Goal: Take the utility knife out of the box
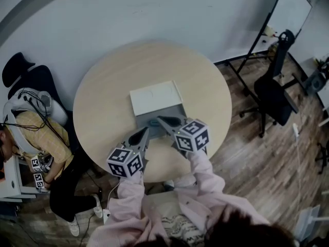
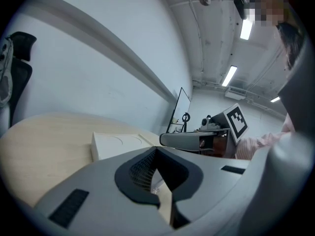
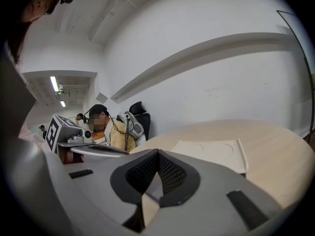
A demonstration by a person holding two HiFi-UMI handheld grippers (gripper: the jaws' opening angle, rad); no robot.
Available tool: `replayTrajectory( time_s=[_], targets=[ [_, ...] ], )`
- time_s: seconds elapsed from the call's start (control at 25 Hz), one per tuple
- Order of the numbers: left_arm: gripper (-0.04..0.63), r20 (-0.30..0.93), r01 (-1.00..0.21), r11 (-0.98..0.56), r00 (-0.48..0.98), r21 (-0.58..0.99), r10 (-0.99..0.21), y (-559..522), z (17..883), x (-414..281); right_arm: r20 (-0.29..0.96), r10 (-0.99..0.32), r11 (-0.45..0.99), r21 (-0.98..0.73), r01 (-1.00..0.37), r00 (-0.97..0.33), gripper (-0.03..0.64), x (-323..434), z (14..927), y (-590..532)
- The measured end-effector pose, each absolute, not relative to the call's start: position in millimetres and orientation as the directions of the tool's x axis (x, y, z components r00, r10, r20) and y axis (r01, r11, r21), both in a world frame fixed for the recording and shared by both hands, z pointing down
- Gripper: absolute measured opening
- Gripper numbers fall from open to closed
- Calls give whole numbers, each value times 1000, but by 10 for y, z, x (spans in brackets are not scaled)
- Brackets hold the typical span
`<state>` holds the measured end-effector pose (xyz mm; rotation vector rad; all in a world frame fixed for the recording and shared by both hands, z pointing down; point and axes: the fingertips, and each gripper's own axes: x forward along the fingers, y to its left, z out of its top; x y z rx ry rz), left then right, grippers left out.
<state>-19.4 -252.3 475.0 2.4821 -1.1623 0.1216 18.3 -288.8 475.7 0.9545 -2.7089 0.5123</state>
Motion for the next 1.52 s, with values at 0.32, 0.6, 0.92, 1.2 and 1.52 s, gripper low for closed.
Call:
replayTrajectory(
  time_s=[0.32, 0.6, 0.92, 1.2, 1.52],
  targets=[
    [9, 287, -742, -562, 664, 365, -690, -2662, 4910, -255, 394, -526, 727, -252, -638, -754, 0, 83, 4962, -3051],
    [9, 323, -732, -546, 675, 408, -664, -2746, 5099, -267, 448, -477, 739, -260, -621, -756, 0, 23, 5131, -3184],
    [9, 357, -727, -529, 680, 438, -640, -2844, 5239, -305, 538, -401, 775, -232, -588, -741, 0, -36, 5302, -3330],
    [9, 393, -713, -514, 696, 477, -601, -2902, 5397, -276, 627, -294, 813, -233, -534, -721, 0, -72, 5503, -3340],
    [9, 425, -698, -489, 711, 523, -560, -2910, 5533, -263, 733, -214, 853, -181, -489, -645, 0, -49, 5773, -3334]
  ],
)
